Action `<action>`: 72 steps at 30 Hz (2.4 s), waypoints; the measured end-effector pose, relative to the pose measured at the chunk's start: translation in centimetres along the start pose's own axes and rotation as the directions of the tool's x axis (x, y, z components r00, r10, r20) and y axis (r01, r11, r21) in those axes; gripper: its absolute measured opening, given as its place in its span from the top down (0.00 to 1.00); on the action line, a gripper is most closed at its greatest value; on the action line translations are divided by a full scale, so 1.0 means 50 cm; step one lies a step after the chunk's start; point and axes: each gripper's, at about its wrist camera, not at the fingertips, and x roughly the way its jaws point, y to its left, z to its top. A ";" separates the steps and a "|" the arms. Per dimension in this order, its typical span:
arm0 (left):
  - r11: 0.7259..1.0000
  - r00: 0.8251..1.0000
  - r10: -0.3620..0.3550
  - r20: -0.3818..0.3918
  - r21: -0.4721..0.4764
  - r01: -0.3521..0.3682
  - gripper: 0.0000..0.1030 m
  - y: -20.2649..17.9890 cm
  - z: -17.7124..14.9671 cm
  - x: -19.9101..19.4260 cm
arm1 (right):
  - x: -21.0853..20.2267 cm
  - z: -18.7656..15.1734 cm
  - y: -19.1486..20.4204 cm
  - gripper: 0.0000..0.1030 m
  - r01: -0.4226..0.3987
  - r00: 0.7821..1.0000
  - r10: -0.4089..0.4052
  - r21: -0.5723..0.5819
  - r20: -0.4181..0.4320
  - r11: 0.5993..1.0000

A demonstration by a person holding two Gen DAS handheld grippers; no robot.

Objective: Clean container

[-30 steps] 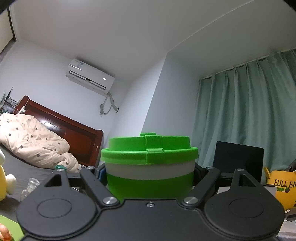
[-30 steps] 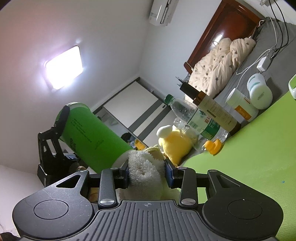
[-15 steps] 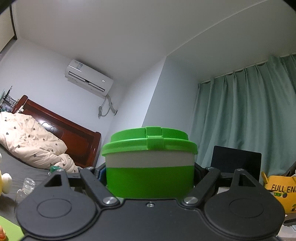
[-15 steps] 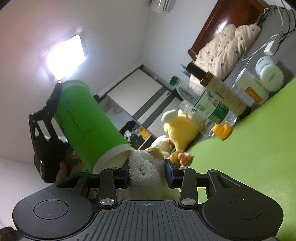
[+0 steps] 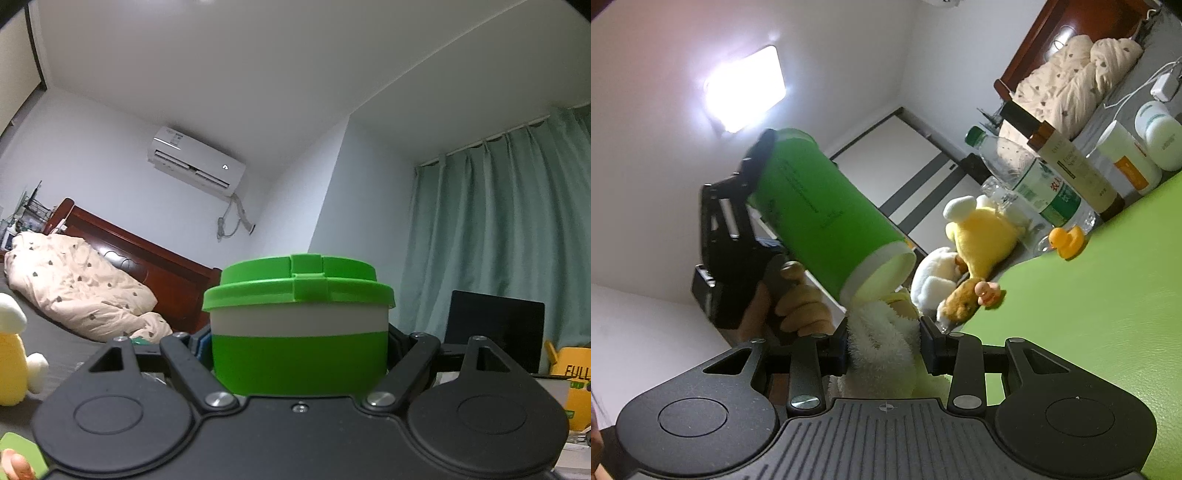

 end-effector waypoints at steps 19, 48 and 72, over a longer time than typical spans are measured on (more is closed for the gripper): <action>0.999 0.999 -0.040 -0.033 0.000 0.040 0.22 -0.014 -0.004 0.003 | -0.088 0.039 -0.003 0.63 0.073 0.988 -0.074 0.010 0.133 0.997; 0.998 0.999 -0.054 0.007 -0.017 0.054 0.22 -0.019 0.002 0.001 | 0.022 0.014 -0.029 0.63 -0.001 1.000 0.001 0.046 0.003 0.999; 1.000 1.000 -0.005 -0.012 -0.006 0.005 0.22 0.009 0.003 -0.005 | -0.043 0.024 -0.010 0.63 0.015 0.999 -0.014 -0.010 0.045 1.000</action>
